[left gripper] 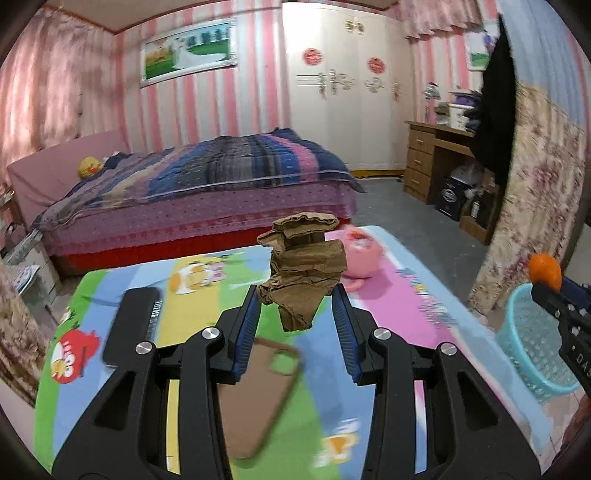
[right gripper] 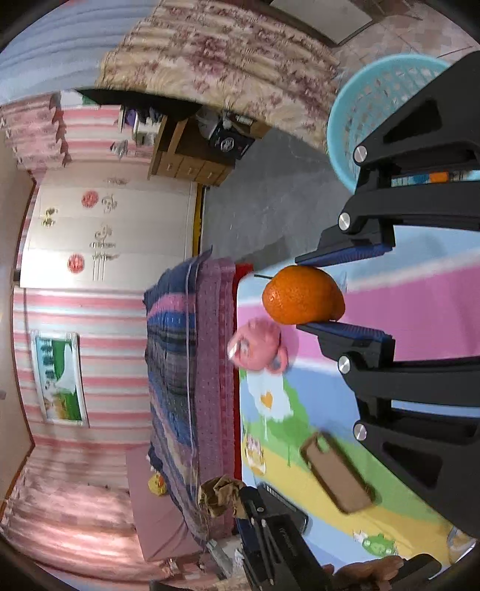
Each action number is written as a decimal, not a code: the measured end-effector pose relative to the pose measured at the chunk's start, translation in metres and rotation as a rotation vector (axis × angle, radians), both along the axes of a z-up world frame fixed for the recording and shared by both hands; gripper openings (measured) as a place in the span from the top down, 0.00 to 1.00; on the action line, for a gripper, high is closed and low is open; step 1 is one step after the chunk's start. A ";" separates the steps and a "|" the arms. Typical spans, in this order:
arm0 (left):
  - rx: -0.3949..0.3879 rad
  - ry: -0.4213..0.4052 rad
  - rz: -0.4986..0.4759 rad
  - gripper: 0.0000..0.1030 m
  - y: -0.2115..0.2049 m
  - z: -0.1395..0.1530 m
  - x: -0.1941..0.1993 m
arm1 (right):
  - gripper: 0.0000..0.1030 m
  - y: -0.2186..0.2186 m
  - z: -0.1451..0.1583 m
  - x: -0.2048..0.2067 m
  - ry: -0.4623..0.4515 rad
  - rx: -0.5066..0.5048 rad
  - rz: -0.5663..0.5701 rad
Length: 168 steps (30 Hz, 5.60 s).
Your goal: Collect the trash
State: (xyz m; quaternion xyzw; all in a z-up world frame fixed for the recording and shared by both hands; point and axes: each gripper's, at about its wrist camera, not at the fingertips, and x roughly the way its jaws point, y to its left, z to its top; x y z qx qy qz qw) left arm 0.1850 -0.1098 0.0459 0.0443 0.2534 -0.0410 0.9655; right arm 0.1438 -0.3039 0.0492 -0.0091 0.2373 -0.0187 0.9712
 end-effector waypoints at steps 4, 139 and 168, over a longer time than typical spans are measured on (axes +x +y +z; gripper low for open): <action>-0.036 0.006 -0.104 0.62 -0.059 -0.001 0.004 | 0.71 -0.044 0.003 -0.010 -0.002 0.019 -0.080; -0.022 0.068 0.040 0.05 0.073 -0.053 -0.140 | 0.04 0.078 -0.024 -0.113 -0.018 -0.052 -0.117; -0.020 0.051 0.036 0.05 0.072 -0.049 -0.143 | 0.04 0.080 -0.026 -0.112 -0.014 -0.054 -0.118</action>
